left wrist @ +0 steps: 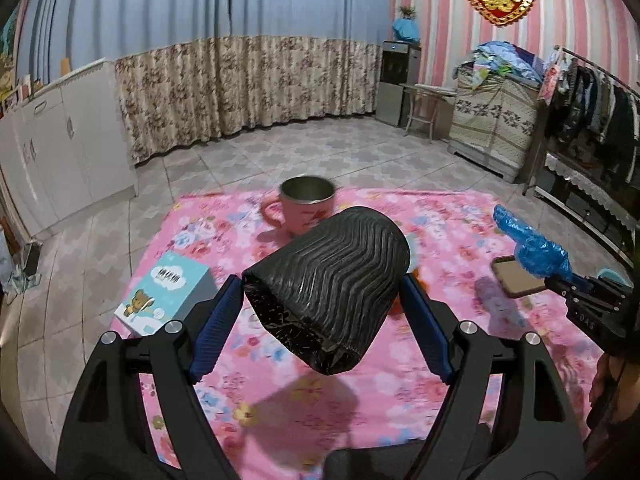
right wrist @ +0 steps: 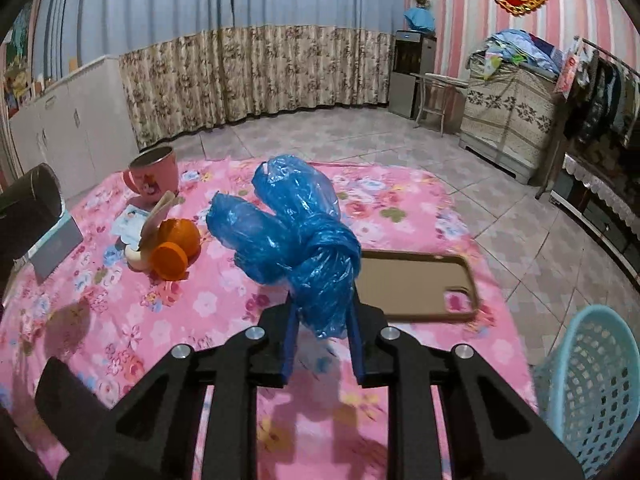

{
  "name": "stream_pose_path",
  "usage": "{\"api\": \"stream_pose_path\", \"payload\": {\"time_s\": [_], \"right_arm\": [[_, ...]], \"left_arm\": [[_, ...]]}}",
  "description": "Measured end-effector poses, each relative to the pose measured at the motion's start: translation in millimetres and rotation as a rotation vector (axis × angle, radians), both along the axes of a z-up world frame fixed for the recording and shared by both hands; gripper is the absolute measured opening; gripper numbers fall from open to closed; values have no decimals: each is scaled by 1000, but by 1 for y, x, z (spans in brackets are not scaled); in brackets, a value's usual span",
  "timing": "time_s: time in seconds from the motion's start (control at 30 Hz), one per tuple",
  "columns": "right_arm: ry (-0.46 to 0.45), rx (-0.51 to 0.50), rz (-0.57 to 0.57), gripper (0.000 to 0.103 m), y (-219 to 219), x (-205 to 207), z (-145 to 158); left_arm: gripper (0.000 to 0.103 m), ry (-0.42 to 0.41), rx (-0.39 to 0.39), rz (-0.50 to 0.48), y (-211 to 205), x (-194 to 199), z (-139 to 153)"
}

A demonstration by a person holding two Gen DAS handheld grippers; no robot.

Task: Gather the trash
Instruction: 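Grasp the blue plastic bag with the right tool, then carry the black object and blue bag over the blue basket with both tools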

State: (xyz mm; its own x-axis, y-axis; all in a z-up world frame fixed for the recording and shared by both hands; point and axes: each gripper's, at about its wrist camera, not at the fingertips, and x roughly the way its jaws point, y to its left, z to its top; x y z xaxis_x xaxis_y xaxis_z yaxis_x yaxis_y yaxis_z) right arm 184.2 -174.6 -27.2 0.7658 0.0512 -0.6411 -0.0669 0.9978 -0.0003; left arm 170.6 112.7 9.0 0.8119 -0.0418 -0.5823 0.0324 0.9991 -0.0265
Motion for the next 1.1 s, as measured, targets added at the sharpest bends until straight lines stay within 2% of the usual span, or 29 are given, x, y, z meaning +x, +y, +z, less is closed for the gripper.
{"api": "stream_pose_path", "payload": {"time_s": [0.27, 0.5, 0.77, 1.1], "right_arm": [[3, 33, -77, 22, -60, -38, 7], [10, 47, -160, 22, -110, -67, 7], [-3, 70, -256, 22, -167, -99, 9], [-13, 83, -339, 22, -215, -123, 4]], "left_arm": [[78, -18, -8, -71, -54, -13, 14], [78, 8, -43, -136, -105, -16, 8], [78, 21, -49, -204, -157, -21, 2], [78, 10, -53, -295, -228, -29, -3]]}}
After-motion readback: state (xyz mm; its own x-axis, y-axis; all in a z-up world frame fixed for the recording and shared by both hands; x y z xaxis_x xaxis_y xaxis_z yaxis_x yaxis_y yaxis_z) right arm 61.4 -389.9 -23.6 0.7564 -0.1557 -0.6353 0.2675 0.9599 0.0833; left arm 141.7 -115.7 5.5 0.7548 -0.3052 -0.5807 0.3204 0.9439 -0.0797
